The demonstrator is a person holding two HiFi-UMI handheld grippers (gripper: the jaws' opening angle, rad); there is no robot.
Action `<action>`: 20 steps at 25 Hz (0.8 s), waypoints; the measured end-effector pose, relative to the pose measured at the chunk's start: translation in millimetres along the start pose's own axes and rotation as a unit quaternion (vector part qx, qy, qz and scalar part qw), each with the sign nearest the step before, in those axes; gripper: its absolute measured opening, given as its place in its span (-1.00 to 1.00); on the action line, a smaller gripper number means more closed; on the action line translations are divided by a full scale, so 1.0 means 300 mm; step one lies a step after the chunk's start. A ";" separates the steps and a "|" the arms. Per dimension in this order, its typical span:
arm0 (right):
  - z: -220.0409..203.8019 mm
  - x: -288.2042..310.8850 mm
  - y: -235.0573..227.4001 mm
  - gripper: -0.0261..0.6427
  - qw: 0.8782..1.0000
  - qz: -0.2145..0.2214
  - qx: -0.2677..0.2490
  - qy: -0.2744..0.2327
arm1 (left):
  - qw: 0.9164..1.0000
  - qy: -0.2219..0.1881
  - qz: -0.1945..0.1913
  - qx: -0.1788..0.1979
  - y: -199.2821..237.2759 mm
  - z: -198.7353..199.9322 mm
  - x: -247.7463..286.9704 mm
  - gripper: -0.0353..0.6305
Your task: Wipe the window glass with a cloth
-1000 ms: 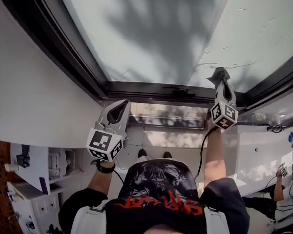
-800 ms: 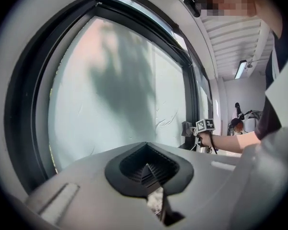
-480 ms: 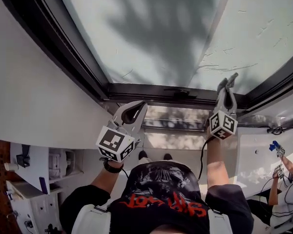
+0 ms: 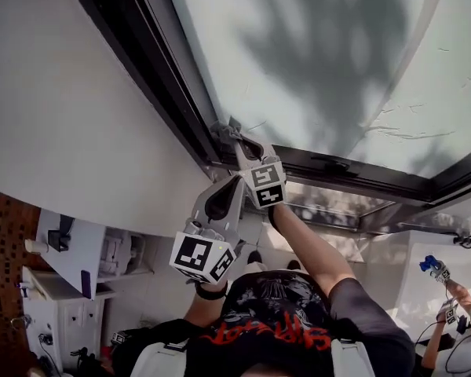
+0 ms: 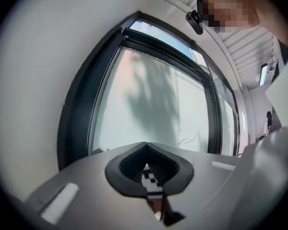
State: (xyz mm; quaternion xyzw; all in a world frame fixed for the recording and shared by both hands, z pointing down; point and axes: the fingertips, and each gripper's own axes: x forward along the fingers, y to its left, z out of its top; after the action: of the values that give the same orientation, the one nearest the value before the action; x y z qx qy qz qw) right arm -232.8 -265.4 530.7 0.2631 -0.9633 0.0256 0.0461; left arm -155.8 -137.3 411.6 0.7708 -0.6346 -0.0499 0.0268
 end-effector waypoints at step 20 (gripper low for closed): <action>-0.179 -1.535 -1.433 -0.84 0.843 -0.530 0.086 0.030 | 0.993 0.054 -0.093 0.052 -0.166 -0.136 0.202 -0.93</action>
State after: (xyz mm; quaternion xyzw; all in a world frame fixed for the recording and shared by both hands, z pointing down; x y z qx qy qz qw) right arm 385.0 -398.9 547.7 0.7357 -0.6690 0.0884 0.0589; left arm -91.2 -188.0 444.3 0.8286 -0.5592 0.0230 0.0163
